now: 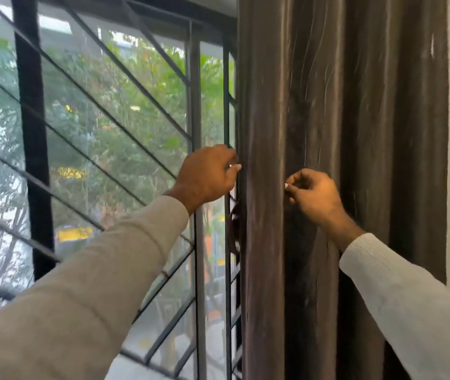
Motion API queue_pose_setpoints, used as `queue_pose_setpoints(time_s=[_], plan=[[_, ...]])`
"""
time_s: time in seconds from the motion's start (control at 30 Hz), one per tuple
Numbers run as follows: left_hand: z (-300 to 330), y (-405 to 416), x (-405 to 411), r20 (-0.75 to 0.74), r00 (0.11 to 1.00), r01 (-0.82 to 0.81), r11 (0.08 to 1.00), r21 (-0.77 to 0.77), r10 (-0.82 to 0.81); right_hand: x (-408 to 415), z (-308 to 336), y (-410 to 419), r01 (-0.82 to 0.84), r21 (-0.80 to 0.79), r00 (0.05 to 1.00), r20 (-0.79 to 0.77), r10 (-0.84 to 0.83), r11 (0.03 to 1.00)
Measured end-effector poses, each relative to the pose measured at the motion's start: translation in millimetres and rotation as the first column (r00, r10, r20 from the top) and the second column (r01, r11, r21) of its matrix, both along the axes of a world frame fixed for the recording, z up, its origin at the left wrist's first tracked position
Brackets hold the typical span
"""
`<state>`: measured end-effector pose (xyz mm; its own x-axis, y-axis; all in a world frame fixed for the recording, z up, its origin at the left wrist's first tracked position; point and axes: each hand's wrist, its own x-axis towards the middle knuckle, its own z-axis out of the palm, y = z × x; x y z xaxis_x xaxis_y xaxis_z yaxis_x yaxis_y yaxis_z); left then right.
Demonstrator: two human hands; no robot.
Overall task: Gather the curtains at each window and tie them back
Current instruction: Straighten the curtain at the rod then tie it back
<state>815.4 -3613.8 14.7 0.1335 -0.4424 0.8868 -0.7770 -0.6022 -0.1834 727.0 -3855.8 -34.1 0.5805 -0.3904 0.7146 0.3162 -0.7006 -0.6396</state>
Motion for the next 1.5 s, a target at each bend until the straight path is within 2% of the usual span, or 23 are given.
queue_pose_setpoints(time_s=[0.17,0.33,0.4,0.47,0.53,0.6,0.7,0.83,0.93,1.0,1.1,1.13,1.2,1.3,1.37,1.47,1.5], plan=[[100.3,-26.4,16.3,0.081,0.995,0.08,0.973,-0.217,-0.063,13.5,87.9,-17.3,0.021,-0.003,0.985,0.17,-0.02,1.0],[174.9,-51.9,5.4,0.139,0.983,0.169,0.9,-0.403,-0.122,18.6,165.5,-28.8,0.065,-0.158,0.961,0.276,-0.019,0.985],[206.4,-64.0,5.0,0.089,0.982,0.189,0.85,-0.492,-0.167,16.1,190.1,-32.4,0.106,-0.238,0.947,0.321,-0.025,0.966],[241.9,-72.2,9.3,-0.056,0.956,0.197,0.776,-0.599,-0.287,16.2,213.2,-38.4,0.119,-0.286,0.932,0.363,-0.008,0.951],[267.9,-78.8,14.1,-0.169,0.855,0.248,0.673,-0.697,-0.49,20.3,229.4,-43.5,0.102,-0.331,0.929,0.368,0.029,0.938],[274.7,-84.2,13.0,-0.245,0.764,0.284,0.652,-0.703,-0.597,28.3,241.6,-49.4,0.118,-0.38,0.924,0.38,0.038,0.918],[272.3,-77.3,20.6,-0.382,0.775,0.143,0.728,-0.67,-0.504,40.1,252.1,-49.9,0.083,-0.4,0.921,0.381,0.083,0.913],[273.3,-39.2,15.6,-0.276,0.912,0.051,0.75,-0.66,-0.305,55.8,262.2,-43.4,0.0,-0.359,0.904,0.4,0.154,0.933],[281.6,23.5,4.5,-0.186,0.977,-0.051,0.731,-0.68,-0.105,58.2,270.7,-38.7,-0.036,-0.315,0.895,0.412,0.17,0.949],[300.0,92.8,6.3,-0.177,0.984,-0.137,0.632,-0.763,-0.001,55.9,275.5,-36.1,-0.074,-0.278,0.886,0.423,0.191,0.958],[326.3,195.6,16.4,-0.283,0.948,-0.319,0.393,-0.863,0.146,56.2,282.0,-28.8,-0.208,-0.178,0.84,0.471,0.269,0.962],[327.8,213.1,13.8,-0.306,0.935,-0.35,0.343,-0.872,0.178,54.9,283.9,-24.0,-0.244,-0.148,0.829,0.48,0.285,0.959],[322.6,208.3,-1.3,-0.293,0.936,-0.346,0.351,-0.87,0.198,50.8,287.4,-10.3,-0.306,-0.108,0.807,0.498,0.318,0.946],[306.1,158.1,-35.1,-0.074,0.99,-0.119,0.447,-0.886,0.117,39.8,295.2,18.0,-0.32,-0.097,0.809,0.49,0.325,0.942],[302.7,128.1,-48.9,0.034,0.997,-0.008,0.53,-0.848,0.069,36.0,303.6,39.0,-0.233,-0.117,0.856,0.446,0.261,0.965],[300.7,93.7,-63.9,0.007,0.999,0.042,0.678,-0.734,-0.054,36.3,318.7,61.2,-0.02,-0.136,0.911,0.406,0.074,0.99],[300.7,86.7,-65.3,-0.017,0.995,0.06,0.718,-0.694,-0.099,34.3,321.4,65.2,-0.002,-0.135,0.915,0.399,0.056,0.991]])
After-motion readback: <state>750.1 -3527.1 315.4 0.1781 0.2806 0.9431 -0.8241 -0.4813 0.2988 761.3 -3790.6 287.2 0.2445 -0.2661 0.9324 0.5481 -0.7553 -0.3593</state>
